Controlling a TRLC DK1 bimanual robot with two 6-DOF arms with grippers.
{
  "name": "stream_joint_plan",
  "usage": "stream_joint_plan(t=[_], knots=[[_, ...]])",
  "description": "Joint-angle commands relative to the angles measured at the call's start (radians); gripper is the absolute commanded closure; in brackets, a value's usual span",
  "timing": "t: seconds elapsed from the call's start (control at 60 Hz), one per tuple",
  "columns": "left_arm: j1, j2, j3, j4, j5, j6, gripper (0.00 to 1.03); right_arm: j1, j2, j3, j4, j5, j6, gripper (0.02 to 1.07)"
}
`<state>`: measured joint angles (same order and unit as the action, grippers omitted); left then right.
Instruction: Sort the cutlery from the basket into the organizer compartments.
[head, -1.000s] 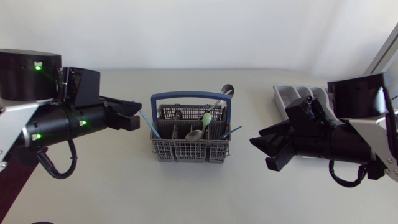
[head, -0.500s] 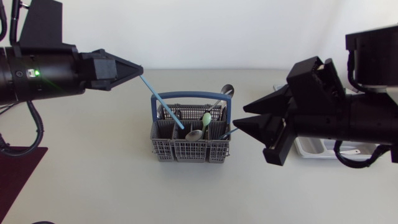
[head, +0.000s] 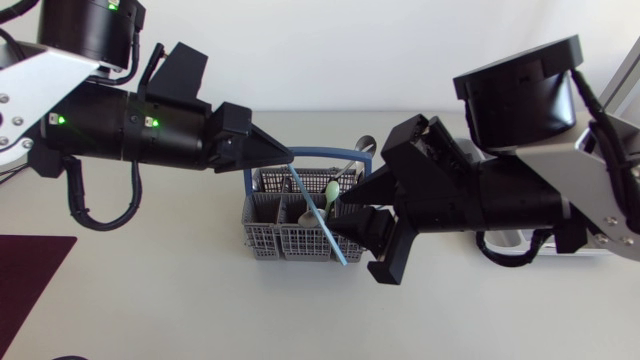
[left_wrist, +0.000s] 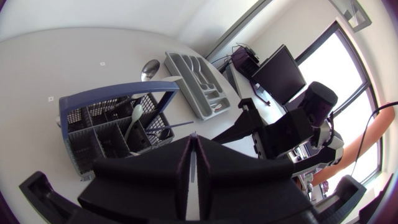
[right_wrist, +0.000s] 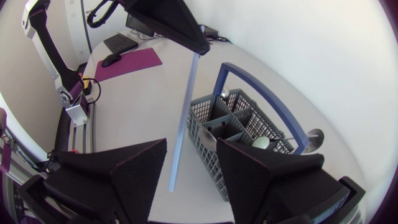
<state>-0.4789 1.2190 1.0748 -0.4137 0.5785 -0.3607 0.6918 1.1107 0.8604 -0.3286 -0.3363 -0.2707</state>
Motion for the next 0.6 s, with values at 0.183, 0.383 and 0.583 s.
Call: stream_joint_plan(t=[0.183,0.383,0.583], knots=[[0.000,0.068,0.076,0.000,0.037,-0.041,1.00,0.008,0.061,0.009,0.046,-0.020,-0.012,0.52],[-0.004,0.080,0.093,-0.002,0.038,-0.057,1.00,0.008,0.077,-0.008,0.060,-0.035,-0.012,0.74],[-0.010,0.083,0.096,-0.004,0.038,-0.060,1.00,0.009,0.087,-0.014,0.062,-0.036,-0.005,0.96]])
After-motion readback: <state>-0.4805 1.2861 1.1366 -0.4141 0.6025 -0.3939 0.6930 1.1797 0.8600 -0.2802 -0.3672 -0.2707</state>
